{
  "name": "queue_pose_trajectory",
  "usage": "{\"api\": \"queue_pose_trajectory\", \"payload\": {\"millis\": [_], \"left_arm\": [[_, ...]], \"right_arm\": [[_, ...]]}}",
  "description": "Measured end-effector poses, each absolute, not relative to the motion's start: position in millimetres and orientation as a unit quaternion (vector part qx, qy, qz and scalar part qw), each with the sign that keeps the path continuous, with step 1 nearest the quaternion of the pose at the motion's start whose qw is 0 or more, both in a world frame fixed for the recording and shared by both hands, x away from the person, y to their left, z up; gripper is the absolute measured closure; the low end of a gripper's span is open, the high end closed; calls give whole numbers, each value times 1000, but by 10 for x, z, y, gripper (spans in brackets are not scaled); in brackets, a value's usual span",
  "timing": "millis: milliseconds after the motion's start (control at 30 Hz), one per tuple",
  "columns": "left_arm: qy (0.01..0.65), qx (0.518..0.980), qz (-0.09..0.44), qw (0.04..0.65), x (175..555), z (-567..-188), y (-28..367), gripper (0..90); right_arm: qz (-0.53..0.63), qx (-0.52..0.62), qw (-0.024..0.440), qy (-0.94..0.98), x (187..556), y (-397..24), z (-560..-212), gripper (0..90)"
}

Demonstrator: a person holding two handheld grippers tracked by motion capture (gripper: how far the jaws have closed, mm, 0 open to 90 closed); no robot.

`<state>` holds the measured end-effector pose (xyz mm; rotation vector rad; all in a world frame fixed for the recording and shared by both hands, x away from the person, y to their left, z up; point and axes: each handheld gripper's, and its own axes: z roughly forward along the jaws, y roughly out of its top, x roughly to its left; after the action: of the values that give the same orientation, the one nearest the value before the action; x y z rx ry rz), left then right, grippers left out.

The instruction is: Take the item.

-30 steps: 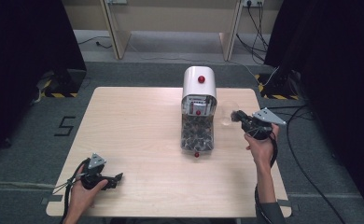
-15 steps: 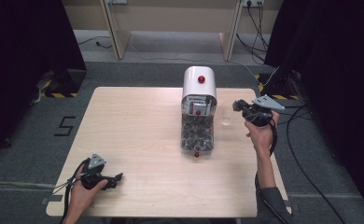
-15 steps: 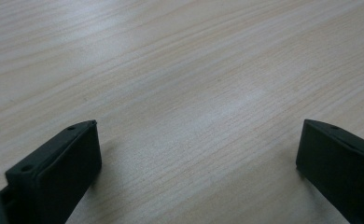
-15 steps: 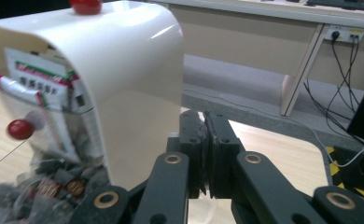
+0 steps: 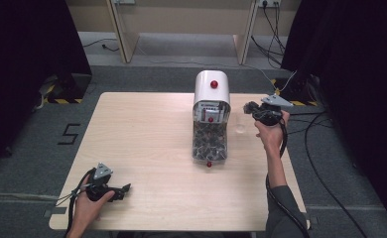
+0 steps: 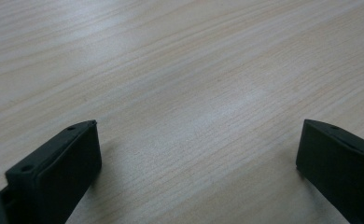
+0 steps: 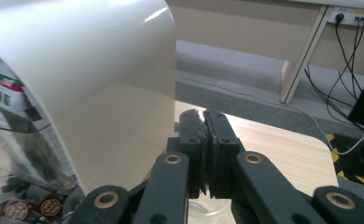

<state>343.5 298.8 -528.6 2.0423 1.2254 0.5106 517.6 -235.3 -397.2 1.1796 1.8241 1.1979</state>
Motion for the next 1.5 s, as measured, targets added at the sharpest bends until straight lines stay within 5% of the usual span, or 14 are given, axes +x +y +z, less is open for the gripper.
{"api": "queue_pose_trajectory", "payload": {"millis": [1500], "left_arm": [[472,787,197,345,3435,-5285,2988,0]], "right_arm": [[410,466,319,716,5450,-2209,-4290,823]]}}
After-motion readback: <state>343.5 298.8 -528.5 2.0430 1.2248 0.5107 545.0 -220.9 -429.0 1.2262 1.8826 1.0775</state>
